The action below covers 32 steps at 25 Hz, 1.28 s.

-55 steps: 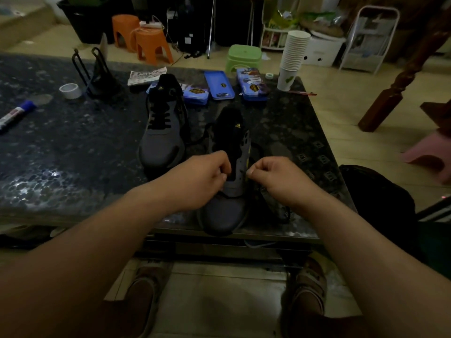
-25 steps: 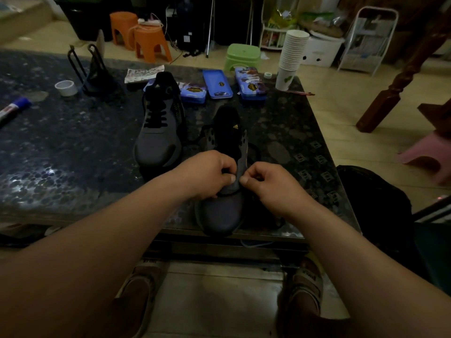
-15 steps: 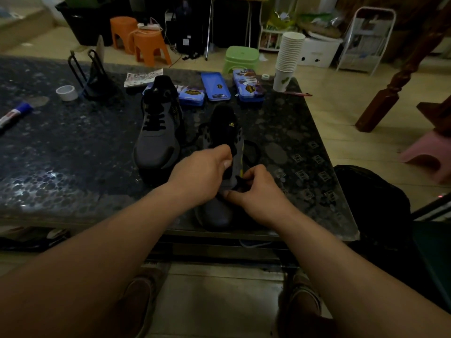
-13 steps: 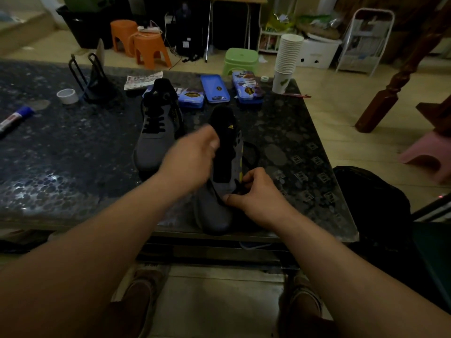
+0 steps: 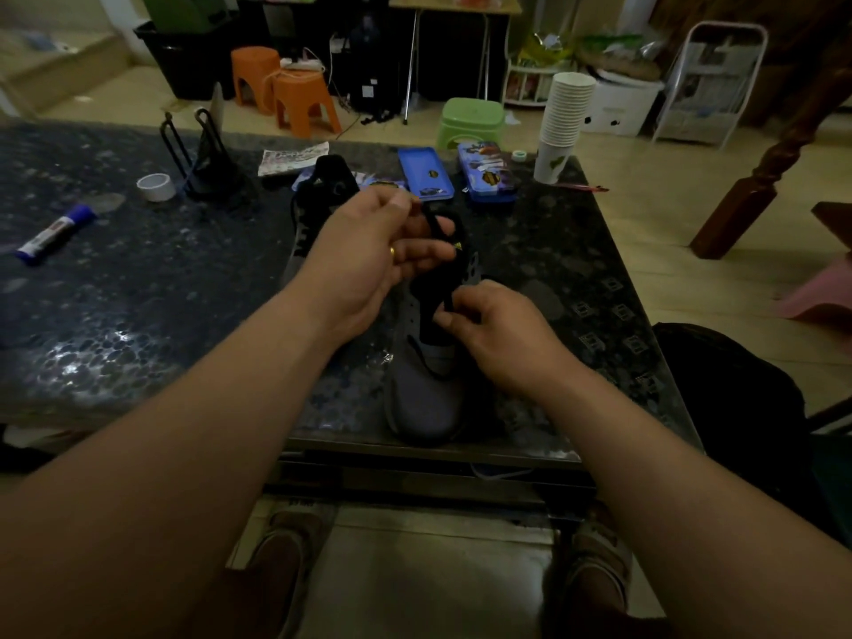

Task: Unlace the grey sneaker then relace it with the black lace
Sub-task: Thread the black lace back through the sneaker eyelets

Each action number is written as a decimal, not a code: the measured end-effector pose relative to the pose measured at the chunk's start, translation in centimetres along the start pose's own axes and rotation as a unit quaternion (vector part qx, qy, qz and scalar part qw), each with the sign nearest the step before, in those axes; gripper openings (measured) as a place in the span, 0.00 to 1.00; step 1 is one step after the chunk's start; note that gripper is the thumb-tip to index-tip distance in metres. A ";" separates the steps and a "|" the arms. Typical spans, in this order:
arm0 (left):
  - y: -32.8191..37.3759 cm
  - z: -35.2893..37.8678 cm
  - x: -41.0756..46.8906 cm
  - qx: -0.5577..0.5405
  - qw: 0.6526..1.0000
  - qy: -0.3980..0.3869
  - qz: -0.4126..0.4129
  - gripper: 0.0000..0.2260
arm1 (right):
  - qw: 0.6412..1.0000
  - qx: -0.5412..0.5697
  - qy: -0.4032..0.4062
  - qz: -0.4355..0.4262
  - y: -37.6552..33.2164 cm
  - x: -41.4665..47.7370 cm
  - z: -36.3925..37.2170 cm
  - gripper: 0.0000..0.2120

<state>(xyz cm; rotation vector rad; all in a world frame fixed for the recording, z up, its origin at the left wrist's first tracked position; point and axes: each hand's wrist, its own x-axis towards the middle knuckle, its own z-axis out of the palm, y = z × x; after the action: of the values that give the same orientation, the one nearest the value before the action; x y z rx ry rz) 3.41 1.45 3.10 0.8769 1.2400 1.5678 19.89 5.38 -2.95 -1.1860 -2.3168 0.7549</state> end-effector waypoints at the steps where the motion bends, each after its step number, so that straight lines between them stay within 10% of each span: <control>1: -1.2 -0.4 0.0 0.058 0.998 0.012 0.019 0.03 | 1.000 0.010 0.000 0.007 0.2 0.4 0.2 0.11; 6: -7.3 -2.3 -2.2 0.532 0.825 -0.166 0.092 0.21 | 0.990 0.117 -0.021 0.074 -0.6 0.7 -1.7 0.15; 14: -7.1 -1.5 -1.6 0.517 0.845 -0.096 0.098 0.10 | 0.871 0.484 0.055 0.061 -3.2 3.4 -4.8 0.09; 19: -7.3 -1.1 -1.5 0.492 0.861 -0.052 0.120 0.12 | 0.943 0.284 0.016 0.174 -1.2 2.4 -3.0 0.04; 25: -5.6 -0.3 -0.6 0.352 0.928 -0.078 0.094 0.09 | 0.998 0.004 -0.056 0.006 0.1 -0.4 0.1 0.06; 29: -4.4 -3.2 0.4 0.323 0.943 0.051 0.058 0.12 | 0.989 0.120 0.005 0.088 -0.4 -0.4 0.0 0.15; 32: -5.4 -4.6 -0.2 0.490 0.869 0.019 -0.060 0.20 | 0.958 0.237 0.004 0.161 -0.7 -0.6 -0.5 0.14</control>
<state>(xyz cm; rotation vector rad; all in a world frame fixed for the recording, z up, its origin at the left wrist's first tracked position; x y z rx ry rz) 0.49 0.22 -3.26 1.3394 2.1212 0.7770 20.12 4.68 -2.23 -1.3353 -1.7984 1.3271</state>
